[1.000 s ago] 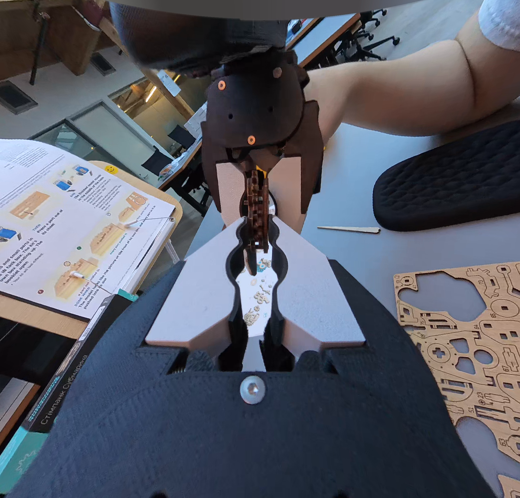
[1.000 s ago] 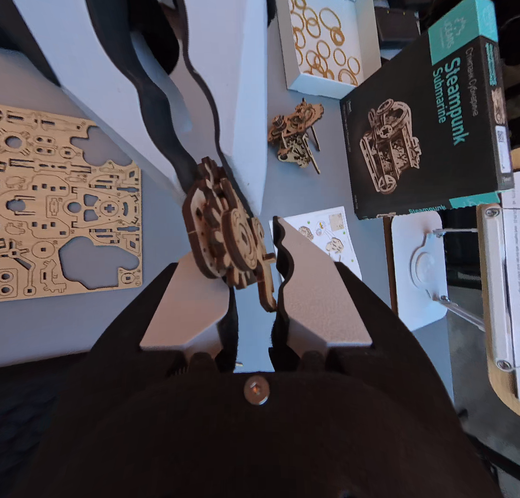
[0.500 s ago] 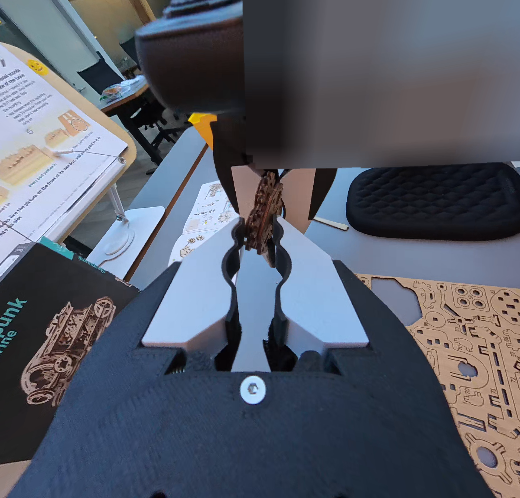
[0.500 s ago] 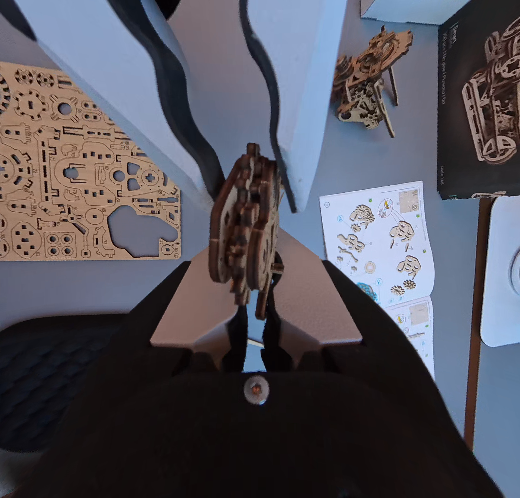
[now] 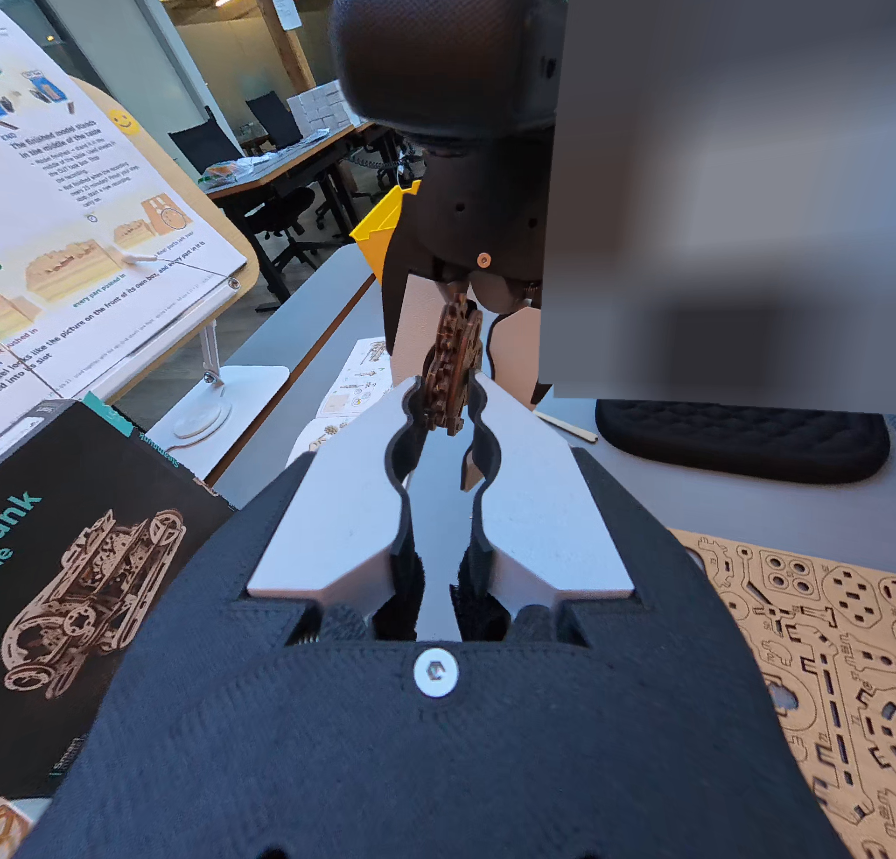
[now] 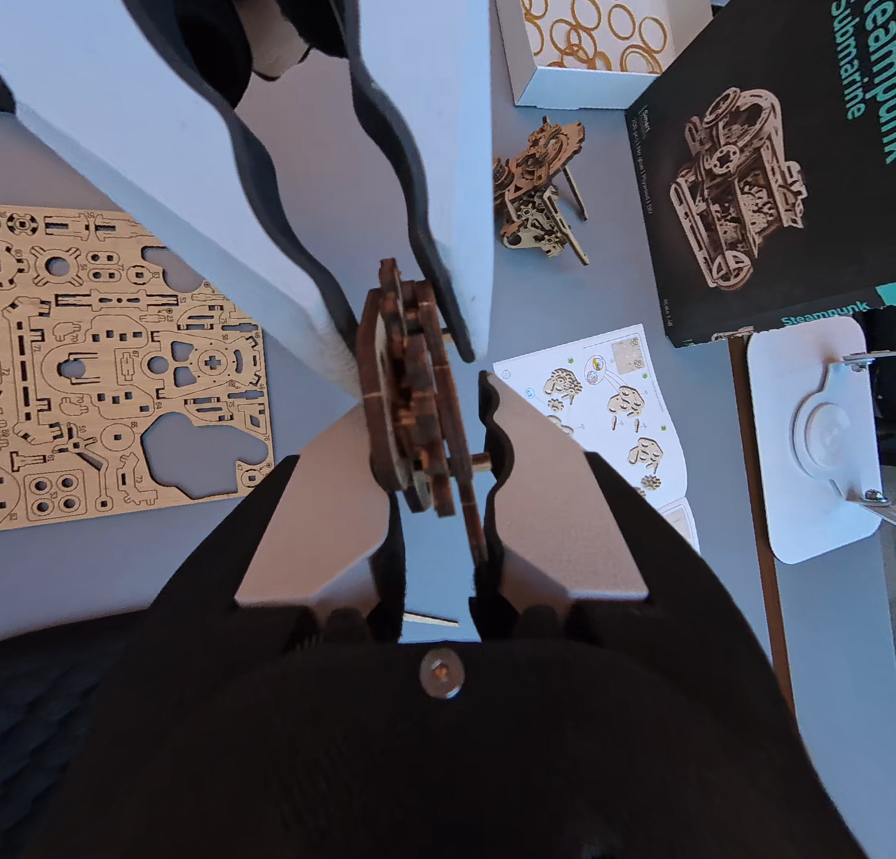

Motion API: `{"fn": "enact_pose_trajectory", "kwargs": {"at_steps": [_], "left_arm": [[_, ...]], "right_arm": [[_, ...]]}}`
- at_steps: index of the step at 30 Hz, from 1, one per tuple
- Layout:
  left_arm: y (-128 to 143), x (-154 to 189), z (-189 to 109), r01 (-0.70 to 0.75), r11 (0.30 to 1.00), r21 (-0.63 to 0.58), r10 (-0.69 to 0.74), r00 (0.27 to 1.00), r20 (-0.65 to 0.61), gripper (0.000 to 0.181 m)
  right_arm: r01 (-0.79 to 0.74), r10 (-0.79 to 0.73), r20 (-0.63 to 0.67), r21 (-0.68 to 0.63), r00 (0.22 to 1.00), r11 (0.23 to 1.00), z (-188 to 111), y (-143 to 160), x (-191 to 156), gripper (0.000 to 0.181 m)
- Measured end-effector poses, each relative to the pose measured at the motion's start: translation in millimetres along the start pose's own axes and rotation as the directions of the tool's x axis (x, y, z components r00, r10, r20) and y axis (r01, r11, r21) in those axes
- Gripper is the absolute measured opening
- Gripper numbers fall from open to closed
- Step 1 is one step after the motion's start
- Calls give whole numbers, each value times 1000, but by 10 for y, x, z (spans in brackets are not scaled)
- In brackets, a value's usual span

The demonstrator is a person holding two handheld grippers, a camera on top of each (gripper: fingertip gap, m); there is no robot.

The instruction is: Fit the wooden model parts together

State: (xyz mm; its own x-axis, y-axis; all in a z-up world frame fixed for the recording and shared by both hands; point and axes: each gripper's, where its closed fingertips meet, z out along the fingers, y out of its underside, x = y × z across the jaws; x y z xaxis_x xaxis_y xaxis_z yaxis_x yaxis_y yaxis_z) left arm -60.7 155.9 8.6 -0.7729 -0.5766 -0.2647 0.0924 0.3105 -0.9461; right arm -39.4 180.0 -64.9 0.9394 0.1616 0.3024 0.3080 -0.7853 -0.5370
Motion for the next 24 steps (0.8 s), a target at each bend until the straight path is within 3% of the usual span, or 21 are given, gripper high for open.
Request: {"fn": "enact_pose_trajectory", "kwargs": {"at_steps": [1,15,24], "left_arm": [[-6,-3,6,2,1000,1,-2,1000,9,15],[-42,68,19,-187,982,38,184,981,54,15],[-27,84,29,-177,984,33,175,984,45,16]], "right_arm": [[3,-3,-9,0,1000,1000,-3,-3,11,28],[141,-146,-113,-55,983,989,-25,19,55,16],[175,-186,-125,-95,975,980,-26,77,62,12]]}}
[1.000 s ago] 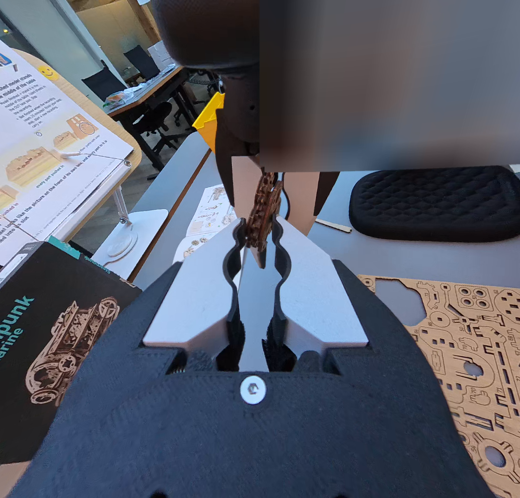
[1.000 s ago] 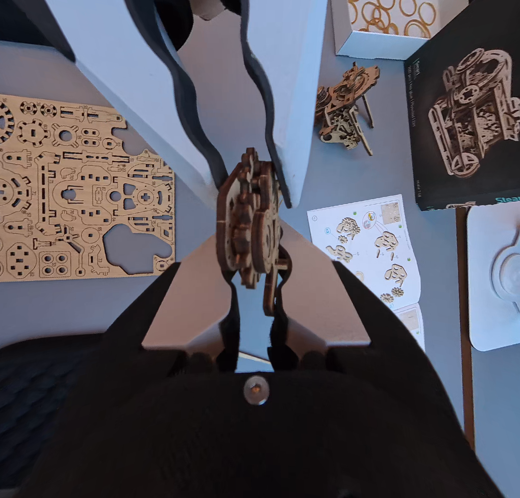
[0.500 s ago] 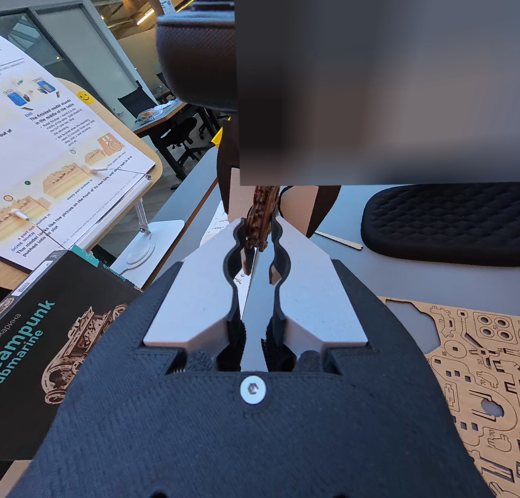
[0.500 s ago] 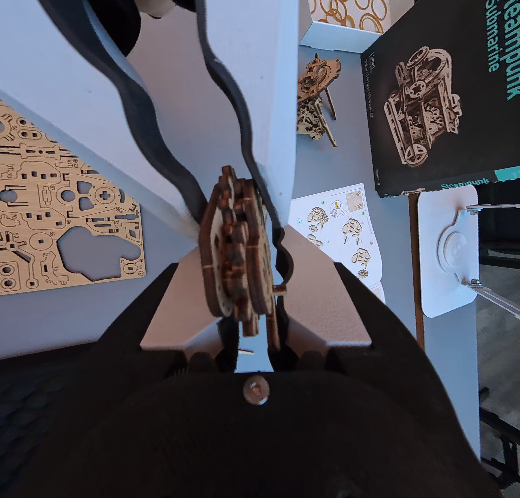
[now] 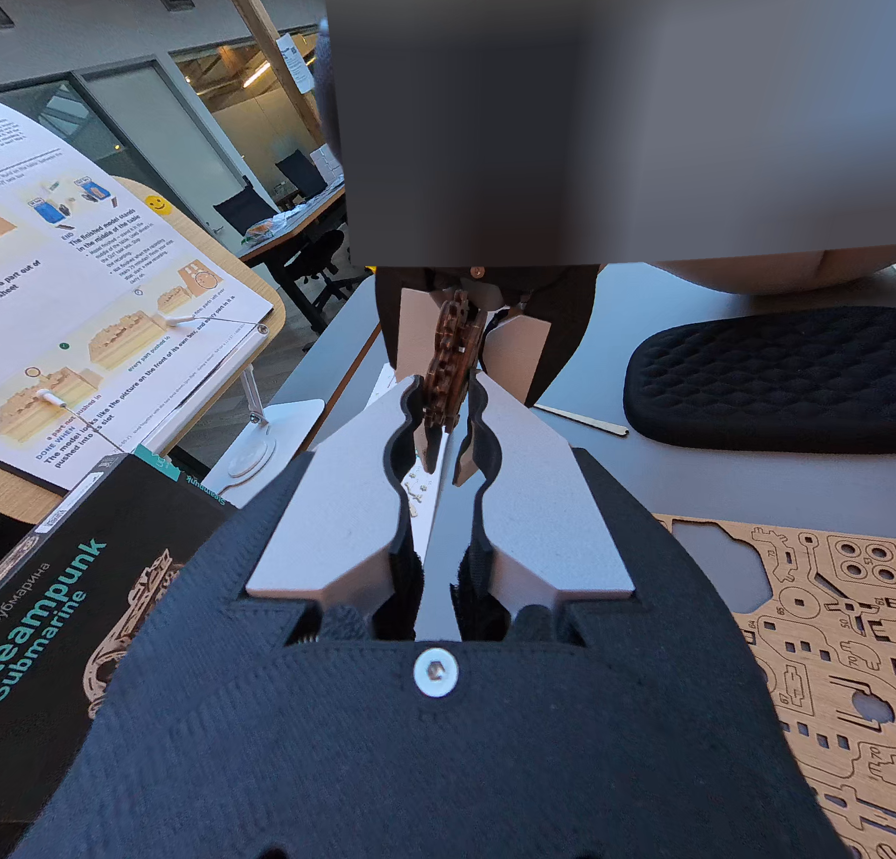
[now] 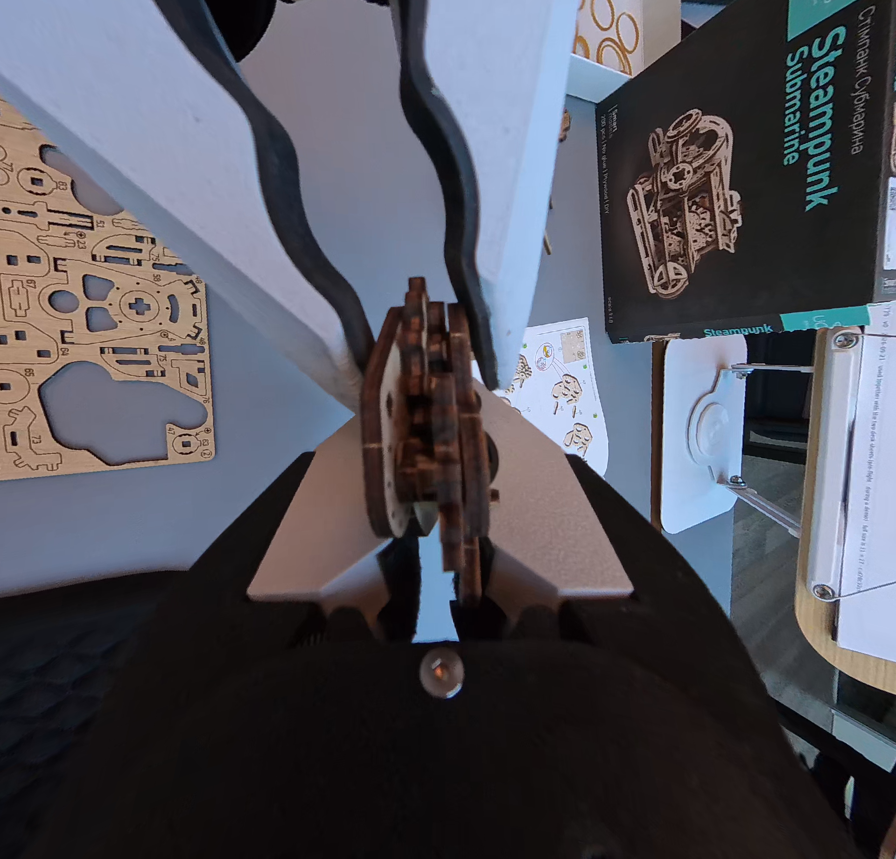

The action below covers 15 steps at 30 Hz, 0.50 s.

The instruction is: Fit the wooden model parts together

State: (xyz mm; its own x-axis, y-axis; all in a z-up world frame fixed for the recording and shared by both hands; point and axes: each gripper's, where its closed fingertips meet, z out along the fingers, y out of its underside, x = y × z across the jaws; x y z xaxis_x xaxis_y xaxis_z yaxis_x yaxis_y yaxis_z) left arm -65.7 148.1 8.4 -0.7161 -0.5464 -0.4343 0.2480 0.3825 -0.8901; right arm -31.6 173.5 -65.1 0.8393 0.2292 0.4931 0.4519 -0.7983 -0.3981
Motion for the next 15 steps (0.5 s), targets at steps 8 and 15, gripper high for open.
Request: {"fn": "enact_pose_trajectory", "kwargs": {"at_steps": [8,15], "left_arm": [[31,-33,9,40,999,-15,-40,999,3,16],[43,-21,12,-27,999,-38,28,999,19,14]], "right_arm": [[-25,24,13,60,1000,998,24,-67,32,15],[1,-1,-5,57,1000,998,39,-48,52,20]]}}
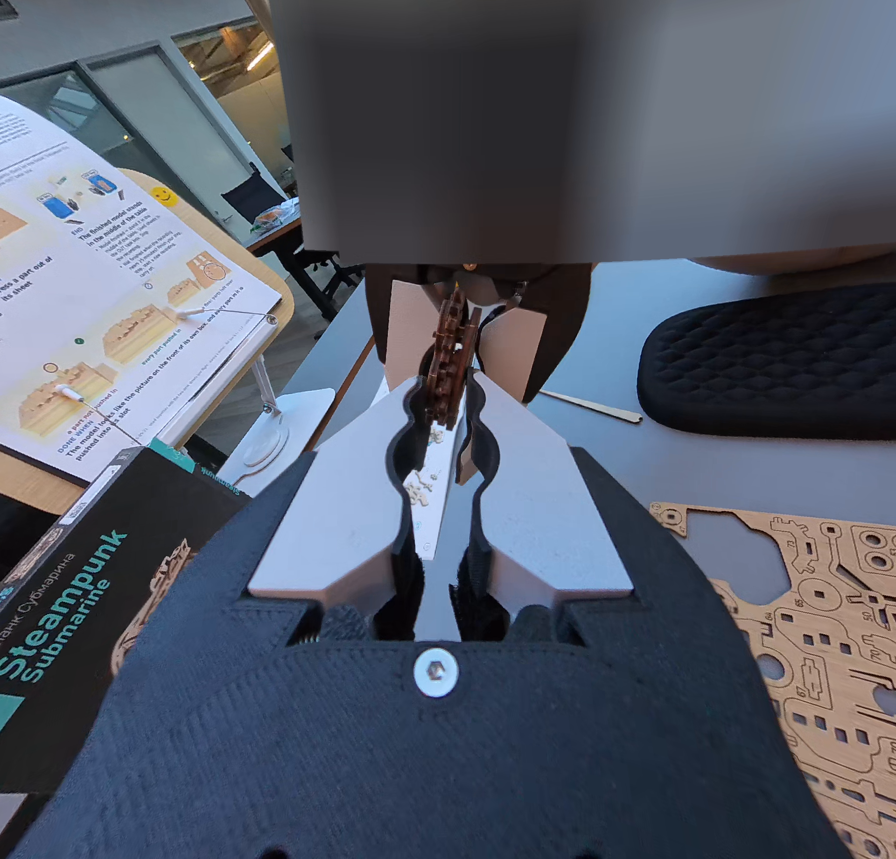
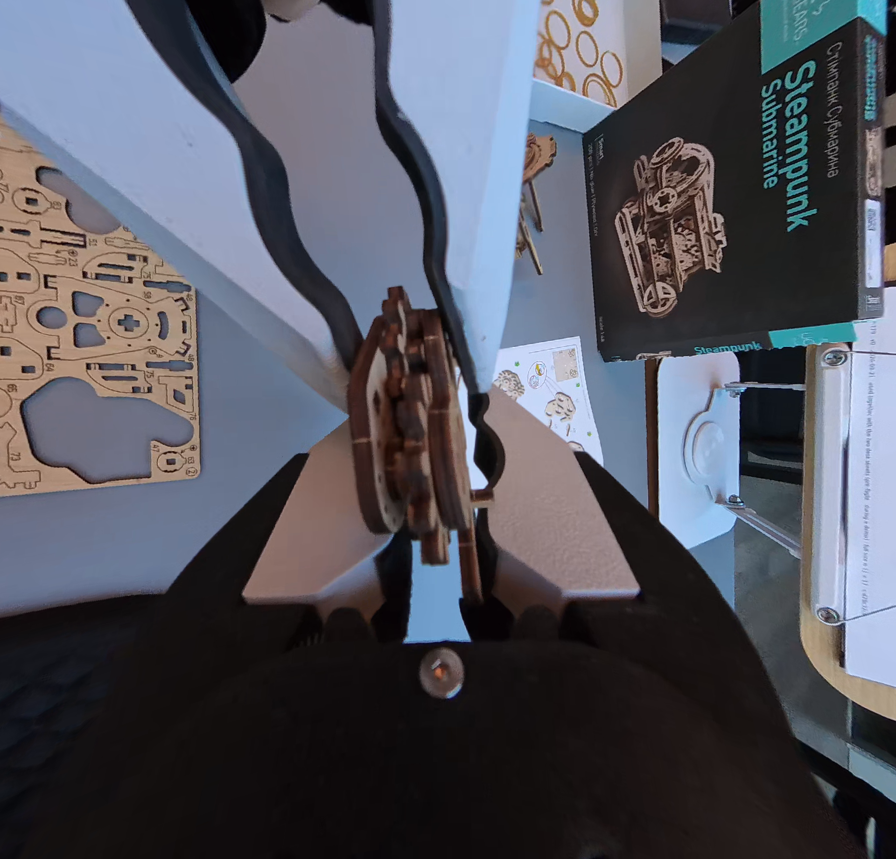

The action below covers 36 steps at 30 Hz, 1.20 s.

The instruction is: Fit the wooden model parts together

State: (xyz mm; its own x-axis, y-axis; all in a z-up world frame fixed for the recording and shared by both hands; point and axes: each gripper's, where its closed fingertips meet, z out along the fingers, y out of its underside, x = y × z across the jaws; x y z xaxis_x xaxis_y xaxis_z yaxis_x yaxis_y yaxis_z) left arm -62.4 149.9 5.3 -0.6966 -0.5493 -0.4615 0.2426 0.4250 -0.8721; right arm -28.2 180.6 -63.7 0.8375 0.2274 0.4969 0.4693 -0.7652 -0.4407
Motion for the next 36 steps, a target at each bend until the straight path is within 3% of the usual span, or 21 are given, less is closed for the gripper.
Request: {"fn": "enact_pose_trajectory", "kwargs": {"at_steps": [5,15,20,24,30,34,36], "left_arm": [[-21,-31,-22,-72,997,4,72,996,48,16],[-27,19,-38,-144,989,-29,145,989,37,24],[-73,100,-36,-96,995,-12,96,995,-16,31],[-120,133,-29,-100,995,31,100,995,-13,13],[-97,142,-70,-75,996,38,77,995,-69,10],[-123,138,-63,-125,991,52,126,992,-28,10],[-119,139,-48,-58,997,49,61,997,-49,10]], "right_arm": [[-35,33,57,33,998,999,7,-42,-52,18],[16,-16,8,-39,1000,999,7,66,-12,19],[32,-31,29,-14,999,999,-9,-1,-76,19],[72,-71,23,-53,997,996,32,35,-119,18],[60,-59,61,-17,996,998,28,-26,-177,20],[71,-71,29,-15,997,997,9,-24,-126,20],[36,-35,103,-6,994,999,10,-13,-207,20]]}}
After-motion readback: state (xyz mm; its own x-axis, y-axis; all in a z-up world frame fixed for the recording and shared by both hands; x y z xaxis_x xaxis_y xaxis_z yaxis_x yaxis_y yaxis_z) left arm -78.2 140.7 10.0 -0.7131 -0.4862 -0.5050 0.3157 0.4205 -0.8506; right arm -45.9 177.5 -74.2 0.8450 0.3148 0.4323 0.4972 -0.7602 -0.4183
